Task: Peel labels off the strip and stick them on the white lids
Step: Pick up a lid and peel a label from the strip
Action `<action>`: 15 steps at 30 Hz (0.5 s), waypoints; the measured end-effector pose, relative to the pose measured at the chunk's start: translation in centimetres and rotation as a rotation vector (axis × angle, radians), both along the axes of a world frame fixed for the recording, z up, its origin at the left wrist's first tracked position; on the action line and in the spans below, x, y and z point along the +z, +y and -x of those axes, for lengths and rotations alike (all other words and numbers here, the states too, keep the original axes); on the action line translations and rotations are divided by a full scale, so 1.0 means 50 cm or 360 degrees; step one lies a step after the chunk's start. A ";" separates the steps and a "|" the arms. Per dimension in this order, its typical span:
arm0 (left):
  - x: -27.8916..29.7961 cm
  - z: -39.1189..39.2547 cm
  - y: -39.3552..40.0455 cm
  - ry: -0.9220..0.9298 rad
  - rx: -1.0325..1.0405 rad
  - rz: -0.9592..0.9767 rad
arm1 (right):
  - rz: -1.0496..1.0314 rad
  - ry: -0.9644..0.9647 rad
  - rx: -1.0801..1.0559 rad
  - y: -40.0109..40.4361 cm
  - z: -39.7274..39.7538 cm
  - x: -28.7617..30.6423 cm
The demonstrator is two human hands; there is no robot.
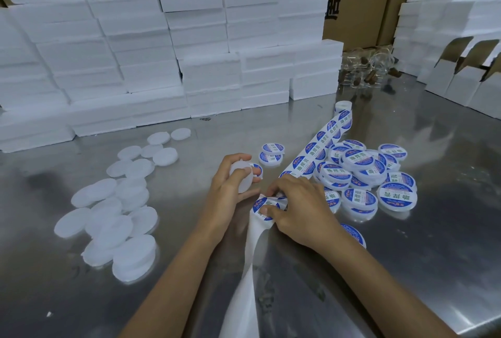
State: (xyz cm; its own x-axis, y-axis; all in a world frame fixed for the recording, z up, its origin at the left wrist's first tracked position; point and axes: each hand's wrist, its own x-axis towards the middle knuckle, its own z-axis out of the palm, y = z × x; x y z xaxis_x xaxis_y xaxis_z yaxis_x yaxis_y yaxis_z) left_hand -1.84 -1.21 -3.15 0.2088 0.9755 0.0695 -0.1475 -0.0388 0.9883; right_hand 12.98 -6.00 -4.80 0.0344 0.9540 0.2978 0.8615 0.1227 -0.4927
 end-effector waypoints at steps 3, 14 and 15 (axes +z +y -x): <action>-0.002 -0.001 0.000 -0.0009 -0.0028 0.0021 | -0.0052 -0.0027 -0.0029 -0.001 0.000 -0.001; 0.008 -0.002 -0.005 0.0042 -0.0009 0.0015 | -0.0011 -0.0157 -0.0029 -0.009 -0.007 0.000; 0.008 -0.002 -0.005 0.0038 -0.0009 0.0017 | -0.0005 -0.0171 -0.0028 -0.009 -0.006 0.001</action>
State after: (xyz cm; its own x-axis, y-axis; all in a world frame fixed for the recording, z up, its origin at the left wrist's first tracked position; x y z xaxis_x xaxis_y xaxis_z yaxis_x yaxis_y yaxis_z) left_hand -1.74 -1.48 -2.75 0.2157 0.9750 0.0537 -0.1238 -0.0272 0.9919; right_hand 13.27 -6.46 -4.72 0.0192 0.9526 0.3035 0.9114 0.1082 -0.3970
